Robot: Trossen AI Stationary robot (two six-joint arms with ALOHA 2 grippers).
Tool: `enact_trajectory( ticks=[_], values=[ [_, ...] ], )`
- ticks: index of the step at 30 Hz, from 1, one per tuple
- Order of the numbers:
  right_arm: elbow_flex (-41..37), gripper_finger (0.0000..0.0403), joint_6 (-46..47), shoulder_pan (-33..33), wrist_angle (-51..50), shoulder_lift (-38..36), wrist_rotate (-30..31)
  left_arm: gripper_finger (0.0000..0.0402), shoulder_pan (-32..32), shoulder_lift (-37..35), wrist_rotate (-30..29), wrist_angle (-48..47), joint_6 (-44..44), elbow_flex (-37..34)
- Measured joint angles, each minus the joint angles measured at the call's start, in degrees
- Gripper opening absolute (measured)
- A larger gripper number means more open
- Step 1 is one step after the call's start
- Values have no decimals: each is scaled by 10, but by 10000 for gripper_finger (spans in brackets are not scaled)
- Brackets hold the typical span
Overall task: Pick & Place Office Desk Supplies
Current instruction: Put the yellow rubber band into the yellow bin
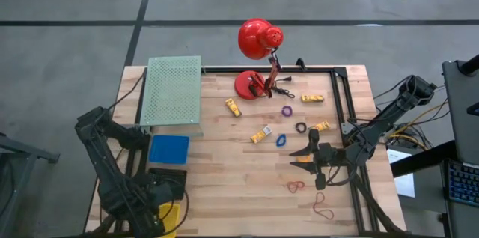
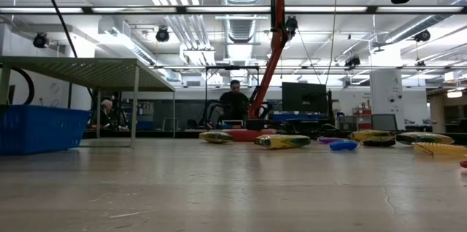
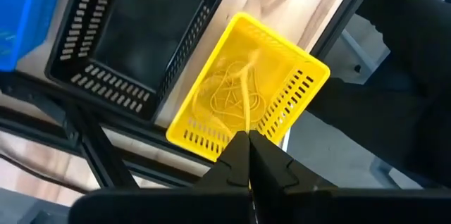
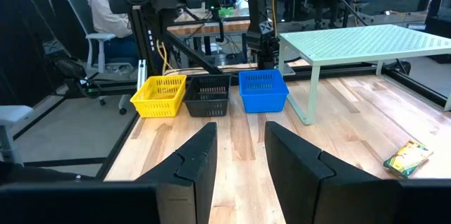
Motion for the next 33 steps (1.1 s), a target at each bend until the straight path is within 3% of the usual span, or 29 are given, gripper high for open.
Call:
enact_trajectory(
  ticks=[21,33],
  values=[
    [0,116,0,0,0,0,0,1,-24,0,13,75,-80,-107],
    [0,116,0,0,0,0,0,10,-24,0,36,264,-45,-208]
  ],
)
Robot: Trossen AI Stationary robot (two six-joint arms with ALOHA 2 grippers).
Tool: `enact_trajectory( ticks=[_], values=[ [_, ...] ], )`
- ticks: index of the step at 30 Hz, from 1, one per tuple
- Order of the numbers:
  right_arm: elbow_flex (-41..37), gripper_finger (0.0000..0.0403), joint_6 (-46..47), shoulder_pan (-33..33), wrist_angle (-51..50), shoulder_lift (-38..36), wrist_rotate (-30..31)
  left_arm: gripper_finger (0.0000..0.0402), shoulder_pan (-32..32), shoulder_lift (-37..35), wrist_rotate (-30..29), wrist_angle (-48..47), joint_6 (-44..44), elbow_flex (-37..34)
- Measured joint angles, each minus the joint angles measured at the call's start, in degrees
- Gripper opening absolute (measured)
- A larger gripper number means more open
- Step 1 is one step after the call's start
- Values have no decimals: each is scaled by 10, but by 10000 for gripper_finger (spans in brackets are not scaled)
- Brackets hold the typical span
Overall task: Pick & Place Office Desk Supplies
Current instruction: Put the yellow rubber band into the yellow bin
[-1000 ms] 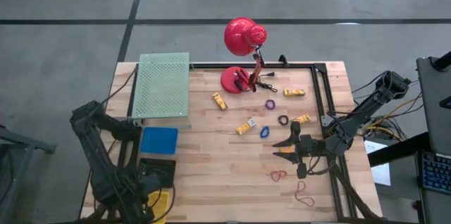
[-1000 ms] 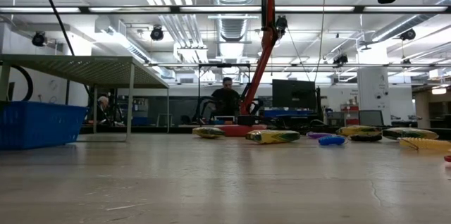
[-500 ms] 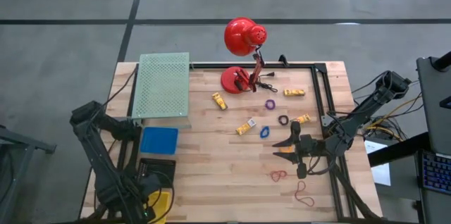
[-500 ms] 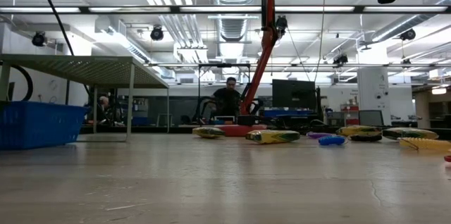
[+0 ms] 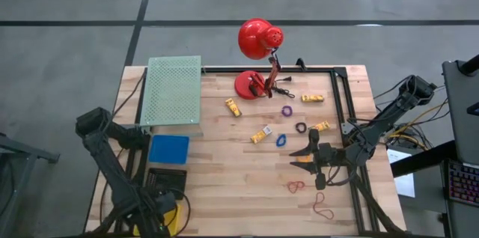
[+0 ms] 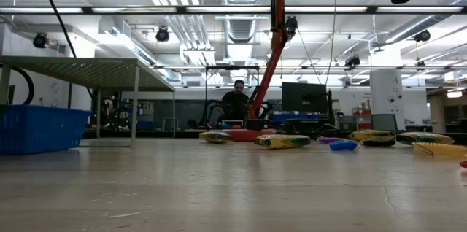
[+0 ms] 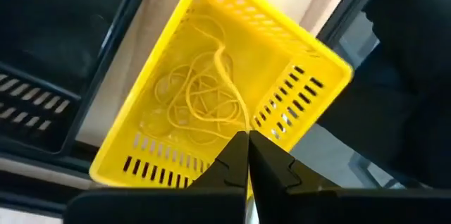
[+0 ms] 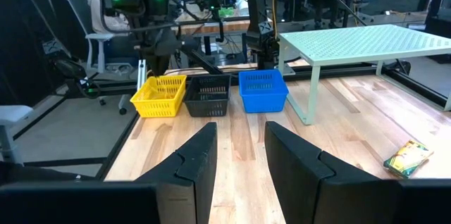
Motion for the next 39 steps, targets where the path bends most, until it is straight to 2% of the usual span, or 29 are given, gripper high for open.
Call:
enact_trajectory(
  ticks=[19,31,39],
  values=[
    [0,116,0,0,0,0,0,18,1,-7,-5,41,-13,-62],
    [0,116,0,0,0,0,0,111,2,-8,-14,53,1,-62],
    [0,116,0,0,0,0,0,158,2,-8,-15,56,0,-62]
  ],
)
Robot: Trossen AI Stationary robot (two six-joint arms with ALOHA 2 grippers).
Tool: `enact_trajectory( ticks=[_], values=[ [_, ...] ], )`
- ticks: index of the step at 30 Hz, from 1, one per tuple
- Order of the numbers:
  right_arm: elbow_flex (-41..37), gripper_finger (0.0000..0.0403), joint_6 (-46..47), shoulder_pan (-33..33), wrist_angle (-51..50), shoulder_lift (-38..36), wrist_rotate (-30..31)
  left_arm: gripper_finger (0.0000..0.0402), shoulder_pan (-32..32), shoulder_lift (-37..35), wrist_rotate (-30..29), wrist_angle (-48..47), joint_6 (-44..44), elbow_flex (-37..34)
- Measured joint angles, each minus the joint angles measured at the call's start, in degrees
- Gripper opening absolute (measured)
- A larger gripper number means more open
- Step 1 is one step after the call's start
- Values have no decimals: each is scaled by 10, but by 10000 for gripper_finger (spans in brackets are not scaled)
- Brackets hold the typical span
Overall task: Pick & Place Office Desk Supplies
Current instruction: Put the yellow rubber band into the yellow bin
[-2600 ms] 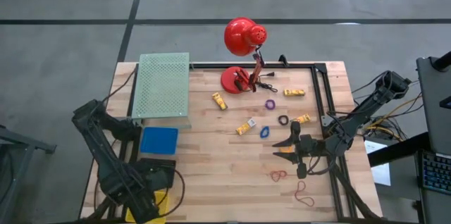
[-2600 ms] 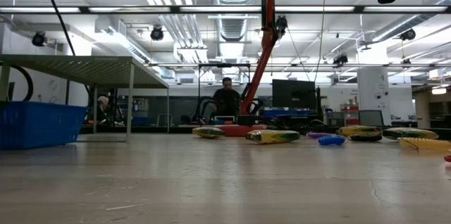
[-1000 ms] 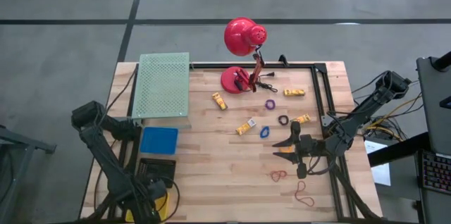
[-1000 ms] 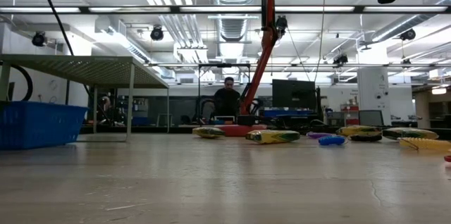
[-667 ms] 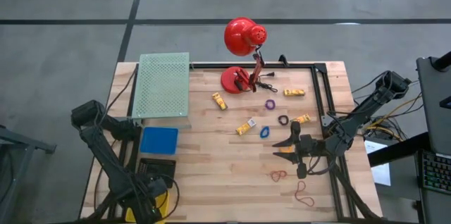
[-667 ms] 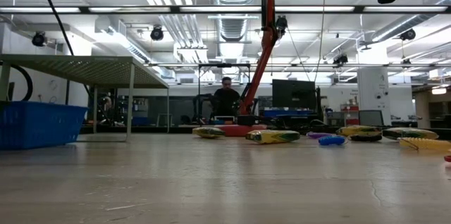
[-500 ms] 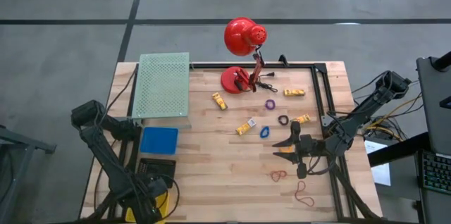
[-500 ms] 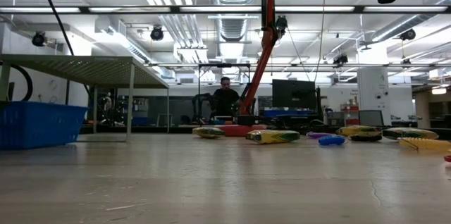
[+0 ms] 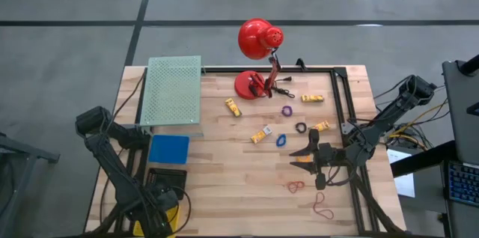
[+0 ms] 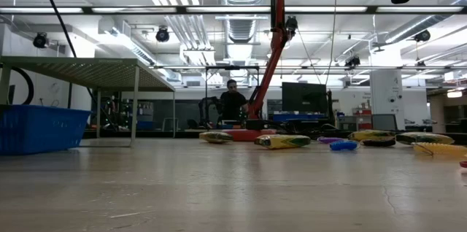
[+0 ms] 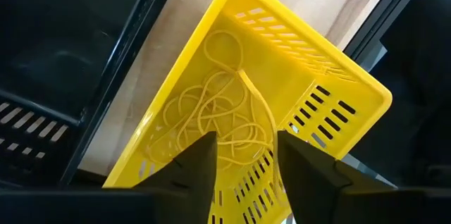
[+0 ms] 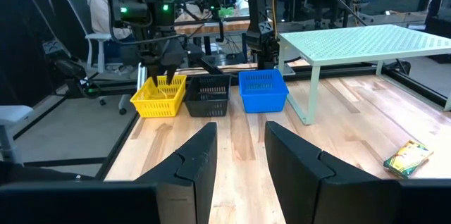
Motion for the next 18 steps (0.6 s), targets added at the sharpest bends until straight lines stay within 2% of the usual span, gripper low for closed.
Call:
enact_trajectory(
  ticks=[12,15,18],
  values=[
    [0,116,0,0,0,0,0,241,0,0,0,-6,7,0],
    [0,116,0,0,0,0,0,255,0,0,-10,-10,42,0],
    [0,116,0,0,0,0,0,263,-1,0,-21,9,41,0]
  ],
)
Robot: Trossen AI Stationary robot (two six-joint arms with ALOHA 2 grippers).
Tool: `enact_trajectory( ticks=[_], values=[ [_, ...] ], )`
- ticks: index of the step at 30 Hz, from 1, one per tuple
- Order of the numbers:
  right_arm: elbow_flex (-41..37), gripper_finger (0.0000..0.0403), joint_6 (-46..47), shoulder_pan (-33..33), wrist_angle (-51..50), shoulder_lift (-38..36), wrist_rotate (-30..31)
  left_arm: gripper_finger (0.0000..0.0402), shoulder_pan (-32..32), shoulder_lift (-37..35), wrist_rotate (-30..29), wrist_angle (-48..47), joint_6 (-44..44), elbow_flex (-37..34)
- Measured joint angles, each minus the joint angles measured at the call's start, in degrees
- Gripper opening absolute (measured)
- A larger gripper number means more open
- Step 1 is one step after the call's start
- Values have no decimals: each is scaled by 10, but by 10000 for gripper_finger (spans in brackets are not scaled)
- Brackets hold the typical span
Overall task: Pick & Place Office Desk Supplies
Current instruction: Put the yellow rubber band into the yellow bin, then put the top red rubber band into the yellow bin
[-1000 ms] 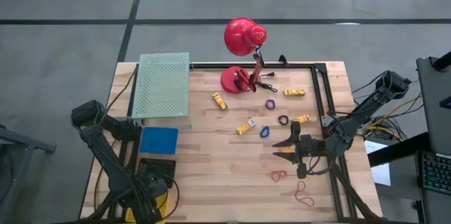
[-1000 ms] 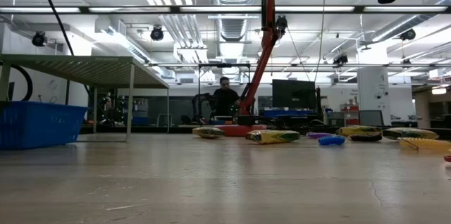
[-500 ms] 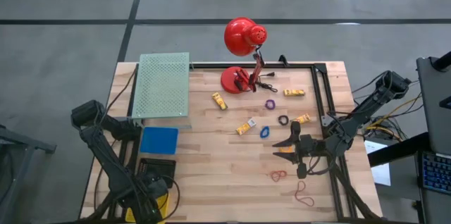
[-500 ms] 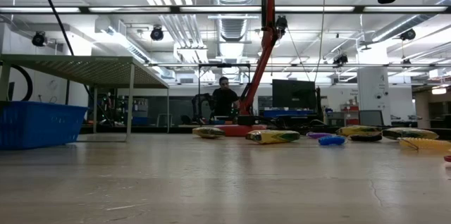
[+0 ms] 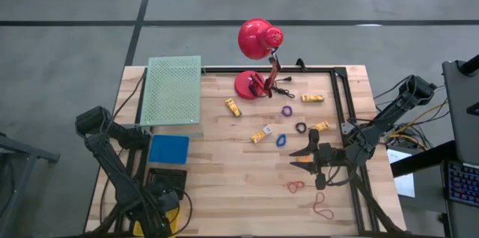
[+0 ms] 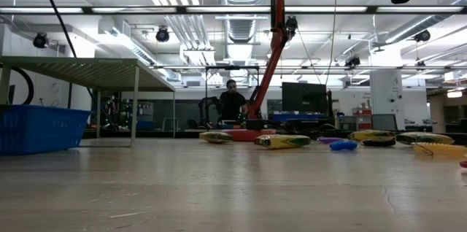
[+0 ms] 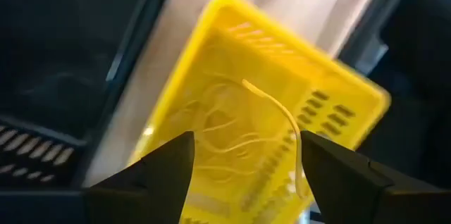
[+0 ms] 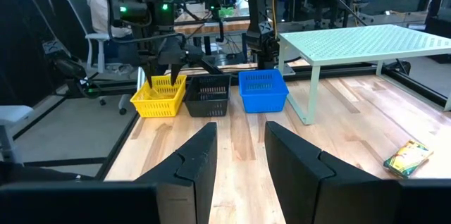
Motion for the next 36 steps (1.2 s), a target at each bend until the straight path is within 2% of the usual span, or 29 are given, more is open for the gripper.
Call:
enact_trajectory(
  ticks=[6,11,16,20,24,36],
  values=[
    [0,116,0,0,0,0,0,269,0,0,-1,18,17,3],
    [0,116,0,0,0,0,0,264,0,0,-12,-33,23,-6],
    [0,116,0,0,0,0,0,254,1,0,-16,23,54,-8],
    [0,116,0,0,0,0,0,249,1,0,-15,21,51,-9],
    [0,116,0,0,0,0,0,244,1,-8,-16,67,53,-9],
    [0,116,0,0,0,0,0,243,1,-15,-29,104,71,-10]
  ],
)
